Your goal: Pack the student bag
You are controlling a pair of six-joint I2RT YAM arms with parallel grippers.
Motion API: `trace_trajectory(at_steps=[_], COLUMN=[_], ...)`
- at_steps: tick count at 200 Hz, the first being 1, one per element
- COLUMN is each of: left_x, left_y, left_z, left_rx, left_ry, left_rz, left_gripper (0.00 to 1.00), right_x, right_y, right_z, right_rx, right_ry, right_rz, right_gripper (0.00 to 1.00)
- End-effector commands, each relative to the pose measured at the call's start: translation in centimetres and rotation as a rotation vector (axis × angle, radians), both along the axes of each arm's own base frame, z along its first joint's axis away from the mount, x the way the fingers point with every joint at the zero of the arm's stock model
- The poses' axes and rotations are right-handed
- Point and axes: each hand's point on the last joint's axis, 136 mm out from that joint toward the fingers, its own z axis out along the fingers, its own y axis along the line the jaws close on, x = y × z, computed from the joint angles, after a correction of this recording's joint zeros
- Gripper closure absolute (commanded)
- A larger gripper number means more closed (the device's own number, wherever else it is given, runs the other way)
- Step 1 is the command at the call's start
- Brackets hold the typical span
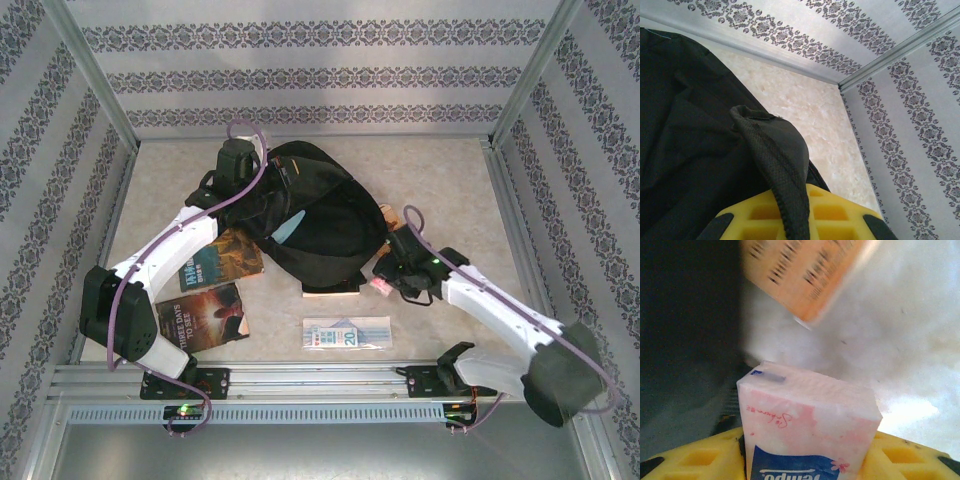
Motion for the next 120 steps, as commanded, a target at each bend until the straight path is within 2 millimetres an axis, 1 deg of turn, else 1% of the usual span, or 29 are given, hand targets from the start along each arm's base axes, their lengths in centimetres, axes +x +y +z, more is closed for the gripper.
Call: trace_trajectory(at_steps=[1,11,25,37,53,86,120], left_x=[0.4,0.4,0.4,0.5,0.5,0.5,0.6], left_y=[0.5,0.4,0.4,0.4,0.3,0.2,0.0], left_z=[3.7,3.9,4.3,4.6,5.1,6.7,8.6], left_rx=[-0.028,-0.030,-0.032,-0.035,-0.039,-0.049,-0.056], left_ry=[-0.091,-0.096,-0.103,-0.111,-0.121,-0.153,-0.192], left_rz=[0.001,-0.001,-0.002,-0.004,-0.008,-0.013,-0.021], left_gripper=[1.00,1.00,1.00,1.00,1.00,1.00,1.00], right_x=[1.8,2.4,3.5,4.5,6.0,9.6,13.7], right_y=[0.2,0.8,2.2,4.0,6.0,9.0,11.3], right_z=[5.7,7.8,10.0,11.2,12.2,12.3,10.9], right_rx=[-0.009,0.010,0.050,0.093,0.130,0.144,0.142], right_ry=[-0.195,-0.259,-0.316,-0.342,-0.345,-0.325,-0.270], right_rz=[0.094,0.131,0.184,0.243,0.299,0.337,0.316], right_gripper=[0.47,0.48,0.48,0.48,0.48,0.47,0.46])
